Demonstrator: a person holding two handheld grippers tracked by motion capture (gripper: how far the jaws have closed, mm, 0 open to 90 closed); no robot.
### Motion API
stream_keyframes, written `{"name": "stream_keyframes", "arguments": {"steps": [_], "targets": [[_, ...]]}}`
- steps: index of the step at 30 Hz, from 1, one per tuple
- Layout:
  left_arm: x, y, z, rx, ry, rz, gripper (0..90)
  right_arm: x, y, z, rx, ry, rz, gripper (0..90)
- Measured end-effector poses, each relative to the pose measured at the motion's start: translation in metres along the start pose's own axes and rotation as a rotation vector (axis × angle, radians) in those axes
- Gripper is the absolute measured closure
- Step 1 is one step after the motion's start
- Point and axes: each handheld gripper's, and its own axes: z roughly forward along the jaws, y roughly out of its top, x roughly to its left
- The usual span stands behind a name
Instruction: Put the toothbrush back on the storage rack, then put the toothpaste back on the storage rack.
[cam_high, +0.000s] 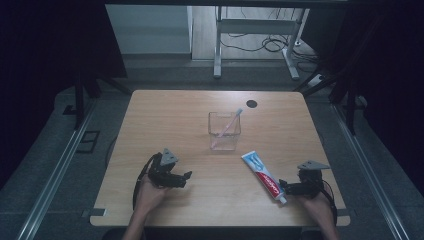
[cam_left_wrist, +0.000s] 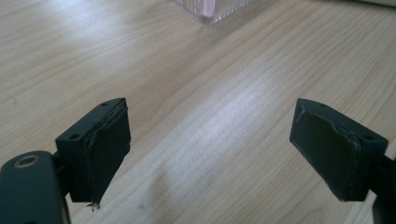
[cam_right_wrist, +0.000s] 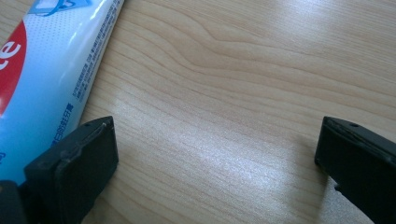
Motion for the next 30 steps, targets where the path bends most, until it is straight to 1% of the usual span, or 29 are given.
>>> {"name": "stream_keyframes", "arguments": {"steps": [5, 14, 22, 25, 30], "targets": [[-0.003, -0.01, 0.004, 0.01, 0.004, -0.001, 12.7, 0.0, 0.0, 0.0, 0.0, 0.001, -0.001, 0.0], [-0.006, -0.019, 0.008, 0.029, 0.01, 0.001, 12.7, 0.0, 0.0, 0.0, 0.0, 0.001, 0.0, 0.0], [-0.006, -0.023, 0.011, 0.047, 0.019, 0.005, 12.7, 0.0, 0.0, 0.0, 0.0, 0.001, 0.001, 0.0], [-0.006, -0.024, 0.012, 0.046, 0.022, 0.009, 12.7, 0.0, 0.0, 0.0, 0.0, 0.001, 0.001, 0.0], [-0.007, -0.026, 0.014, 0.046, 0.021, 0.004, 12.7, 0.001, 0.0, 0.0, -0.002, -0.003, 0.004, 0.0]]}}
